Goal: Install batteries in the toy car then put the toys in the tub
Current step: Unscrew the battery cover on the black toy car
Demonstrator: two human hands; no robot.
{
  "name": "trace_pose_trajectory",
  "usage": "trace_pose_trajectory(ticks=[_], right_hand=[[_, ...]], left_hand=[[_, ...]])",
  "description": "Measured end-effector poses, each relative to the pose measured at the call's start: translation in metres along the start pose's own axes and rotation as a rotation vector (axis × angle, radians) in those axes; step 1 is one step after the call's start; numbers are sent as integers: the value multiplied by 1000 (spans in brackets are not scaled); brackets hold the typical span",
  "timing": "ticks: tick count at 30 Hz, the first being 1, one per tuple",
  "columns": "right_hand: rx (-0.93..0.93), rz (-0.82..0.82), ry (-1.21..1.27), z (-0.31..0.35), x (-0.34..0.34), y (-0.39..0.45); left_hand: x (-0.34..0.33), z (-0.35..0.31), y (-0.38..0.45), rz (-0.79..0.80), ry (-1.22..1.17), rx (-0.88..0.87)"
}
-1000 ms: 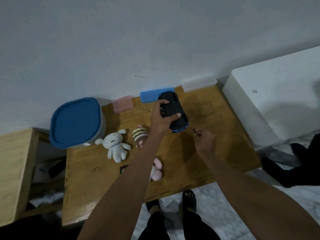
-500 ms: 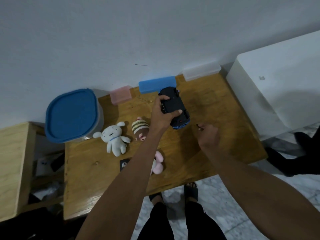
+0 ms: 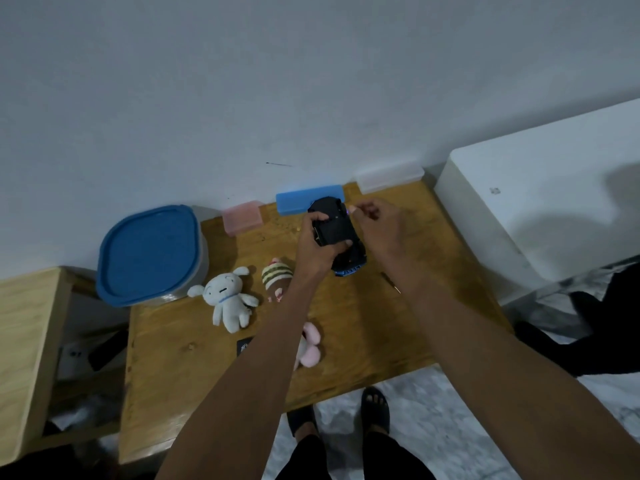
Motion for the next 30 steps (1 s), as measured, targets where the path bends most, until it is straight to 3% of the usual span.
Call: trace_pose_trajectory(ticks=[4, 15, 27, 30], right_hand=[[80, 139, -37, 16, -16, 2], [209, 259, -149, 35, -31, -5], [37, 478, -158, 40, -36, 2], [-63, 373, -65, 35, -24, 12]], left_hand=[[5, -7, -3, -5, 3, -31], [17, -8, -3, -11, -14, -86], [24, 7, 4, -35, 31, -51], [21, 0, 4, -23, -7, -44]])
Point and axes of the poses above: each hand's wrist, its own y-axis towards the middle knuckle, its own x-axis out of the back of the hand, z = x × y, the point moved 8 cm from there along y, towards the middle knuckle, and after that the axes turned 15 degrees about -z, right-handed, at the moved point
